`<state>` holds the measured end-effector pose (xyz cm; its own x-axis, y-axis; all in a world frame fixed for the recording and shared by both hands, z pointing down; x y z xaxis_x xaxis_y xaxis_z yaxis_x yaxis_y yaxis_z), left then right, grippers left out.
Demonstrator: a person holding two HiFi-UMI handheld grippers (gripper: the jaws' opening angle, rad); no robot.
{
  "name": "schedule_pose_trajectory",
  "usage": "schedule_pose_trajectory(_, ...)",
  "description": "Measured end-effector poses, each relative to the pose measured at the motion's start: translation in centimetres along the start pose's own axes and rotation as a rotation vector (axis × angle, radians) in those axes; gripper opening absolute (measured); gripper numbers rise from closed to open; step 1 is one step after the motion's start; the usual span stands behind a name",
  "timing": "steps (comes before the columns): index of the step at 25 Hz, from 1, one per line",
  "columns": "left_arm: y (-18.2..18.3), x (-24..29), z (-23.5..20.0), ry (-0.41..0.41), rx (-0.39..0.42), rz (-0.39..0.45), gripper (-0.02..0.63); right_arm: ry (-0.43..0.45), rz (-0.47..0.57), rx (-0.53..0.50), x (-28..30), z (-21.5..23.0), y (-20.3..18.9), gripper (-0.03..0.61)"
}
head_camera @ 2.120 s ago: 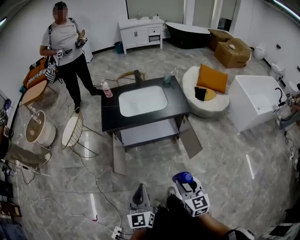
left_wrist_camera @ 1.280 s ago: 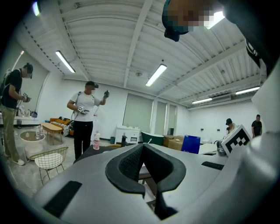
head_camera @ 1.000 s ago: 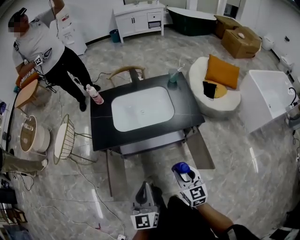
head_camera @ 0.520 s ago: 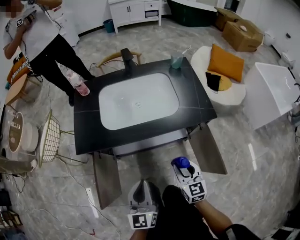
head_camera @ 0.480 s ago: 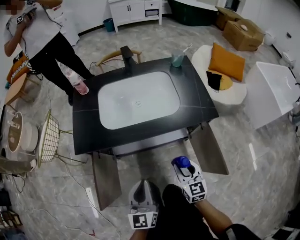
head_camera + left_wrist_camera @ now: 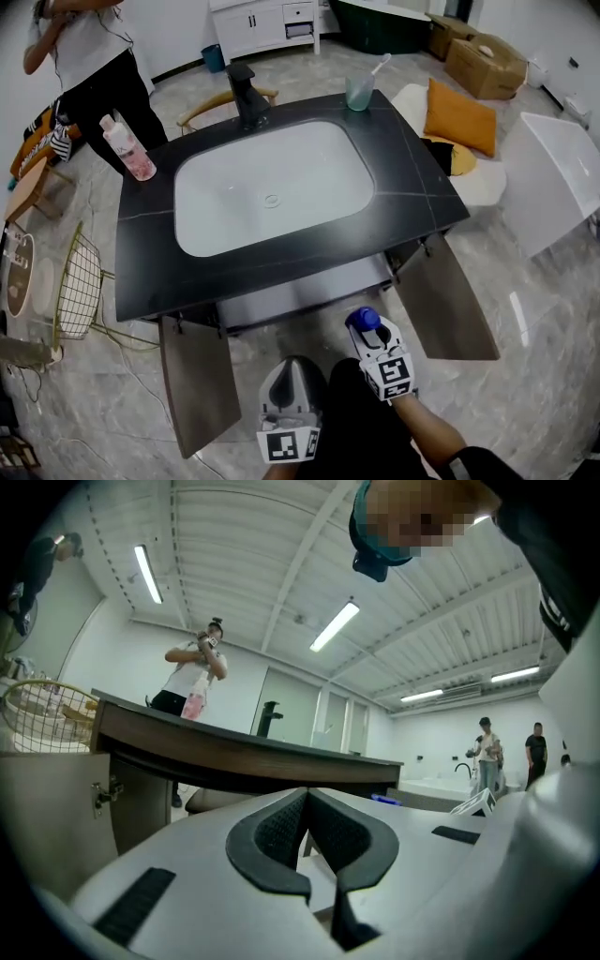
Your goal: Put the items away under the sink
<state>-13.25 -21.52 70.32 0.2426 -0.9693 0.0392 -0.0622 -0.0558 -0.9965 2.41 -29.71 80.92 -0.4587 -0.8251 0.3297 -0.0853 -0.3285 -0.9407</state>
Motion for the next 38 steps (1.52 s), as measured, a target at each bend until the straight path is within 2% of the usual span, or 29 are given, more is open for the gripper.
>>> schedule_pose_trajectory(8,-4.8,0.2,-2.5,0.021,0.058,0.065,0.014,0.015,0.016,-0.010,5.9,0.4,-6.3,0.160)
schedule_pose_trajectory(16,-7.5,0.3,-4.4,0.047,0.043,0.090,0.014,0.034,-0.016,-0.039,12.2,0.6,-11.2,0.160)
schedule_pose_trajectory(22,-8.2,1.1,-5.6,0.046,0.056,0.092,0.014,0.012,-0.038,-0.052,16.6,1.5,-13.5,0.160)
schedule_pose_trajectory(27,-8.6,2.6,-6.1,0.033,0.037,0.082,0.014,-0.006,-0.049,-0.061,19.8,2.7,-14.9,0.160)
schedule_pose_trajectory(38,-9.4,4.2,-6.6,0.032,0.014,0.063,0.014,-0.024,-0.106,-0.056,23.3,4.7,-18.6,0.160)
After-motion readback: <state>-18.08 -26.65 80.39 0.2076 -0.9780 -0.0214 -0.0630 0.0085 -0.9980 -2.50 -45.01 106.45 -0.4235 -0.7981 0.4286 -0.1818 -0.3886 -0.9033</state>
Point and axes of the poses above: the fingertips, and each gripper's own axes: x forward along the fingers, z to its right, y out of its top, the point moved 1 cm from there along -x, backward along the fingers, and after that the axes turned 5 degrees about x, right-handed, at the moved point
